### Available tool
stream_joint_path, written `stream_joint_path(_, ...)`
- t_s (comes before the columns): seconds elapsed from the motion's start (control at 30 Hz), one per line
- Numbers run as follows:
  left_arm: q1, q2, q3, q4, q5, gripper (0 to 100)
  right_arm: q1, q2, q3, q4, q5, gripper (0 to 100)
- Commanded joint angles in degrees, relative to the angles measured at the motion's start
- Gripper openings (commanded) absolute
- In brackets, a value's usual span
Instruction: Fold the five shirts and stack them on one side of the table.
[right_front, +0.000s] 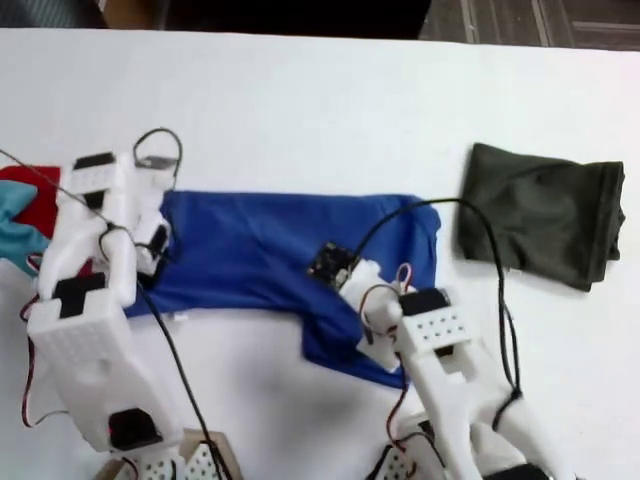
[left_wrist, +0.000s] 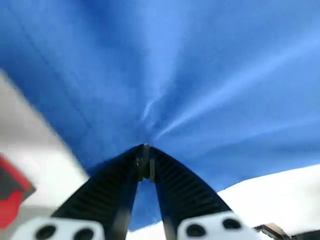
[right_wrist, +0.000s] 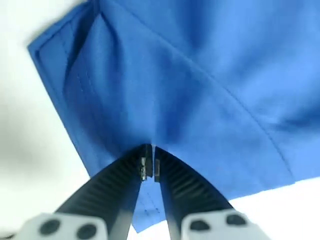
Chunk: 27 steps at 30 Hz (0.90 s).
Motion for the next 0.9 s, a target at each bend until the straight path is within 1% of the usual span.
stream_joint_path(0.0, -0.70, -1.14, -7.78, 4.40, -0.26, 2, -0.04, -7.87, -0.53, 2.95, 0.18, 2.2)
stream_joint_path(0.17, -0.53, -0.62, -19.65, 7.47, -0.09, 2, 0.04, -16.04, 0.26, 5.58, -0.26, 2.2)
stream_joint_path(0.23, 0.26, -0.53, -21.58, 6.77, 0.62, 2, -0.04, -17.45, 1.49, 6.20, -0.26, 2.5)
stream_joint_path(0.3, 1.93, -0.35, -21.23, 4.66, 2.81, 2, -1.10, -17.63, 3.08, 6.99, 0.09, 3.8)
stream_joint_path(0.37, 4.40, -0.09, -19.12, 1.23, 4.57, 2, -3.65, -17.36, 4.22, 8.13, 0.18, 10.4)
stream_joint_path(0.5, 8.26, 0.35, -14.11, -5.27, 6.95, 2, -10.42, -14.99, 4.13, 8.22, 0.26, 31.2)
stream_joint_path(0.53, 8.70, 0.09, -12.44, -6.95, 7.56, 2, -12.26, -13.93, 3.96, 8.22, 0.09, 34.3)
stream_joint_path(0.57, 8.88, 0.00, -10.86, -8.44, 8.18, 2, -13.85, -12.70, 3.60, 8.22, -0.09, 35.3)
stream_joint_path(0.8, 8.79, 0.00, 0.31, -18.64, 9.05, 2, -22.37, -0.84, 0.44, 7.60, -0.09, 28.6)
stream_joint_path(0.87, 8.79, 0.35, 3.21, -22.15, 9.05, 2, -23.16, 2.59, -0.18, 5.49, -0.18, 27.5)
